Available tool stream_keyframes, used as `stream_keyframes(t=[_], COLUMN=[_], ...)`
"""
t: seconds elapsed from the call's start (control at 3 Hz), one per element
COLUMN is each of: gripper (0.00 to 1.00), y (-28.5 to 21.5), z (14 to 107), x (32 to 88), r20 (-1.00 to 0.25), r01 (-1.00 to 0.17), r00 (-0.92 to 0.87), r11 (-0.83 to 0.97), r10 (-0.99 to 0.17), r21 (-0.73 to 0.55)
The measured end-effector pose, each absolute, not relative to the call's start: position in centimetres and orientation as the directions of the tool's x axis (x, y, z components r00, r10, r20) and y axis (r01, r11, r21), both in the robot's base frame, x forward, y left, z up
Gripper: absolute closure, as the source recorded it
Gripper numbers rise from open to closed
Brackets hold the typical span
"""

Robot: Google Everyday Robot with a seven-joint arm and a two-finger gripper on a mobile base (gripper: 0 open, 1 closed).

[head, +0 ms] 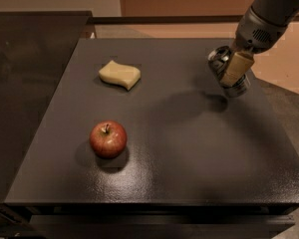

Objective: Knock 7up can over

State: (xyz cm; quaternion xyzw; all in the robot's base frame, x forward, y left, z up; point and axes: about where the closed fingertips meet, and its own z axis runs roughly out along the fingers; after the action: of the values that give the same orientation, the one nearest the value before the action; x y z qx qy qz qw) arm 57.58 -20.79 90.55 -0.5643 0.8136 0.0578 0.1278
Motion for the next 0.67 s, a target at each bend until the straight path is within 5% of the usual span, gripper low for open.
stream_keyframes(t=[0.67], gripper=[0.14], y=[-19.83], z=[89.2], x=[56.41], r20=[-0.174], r01=[-0.95], r00=[-0.297], r11=[0.309], r10=[-0.939], r21=[-0.046])
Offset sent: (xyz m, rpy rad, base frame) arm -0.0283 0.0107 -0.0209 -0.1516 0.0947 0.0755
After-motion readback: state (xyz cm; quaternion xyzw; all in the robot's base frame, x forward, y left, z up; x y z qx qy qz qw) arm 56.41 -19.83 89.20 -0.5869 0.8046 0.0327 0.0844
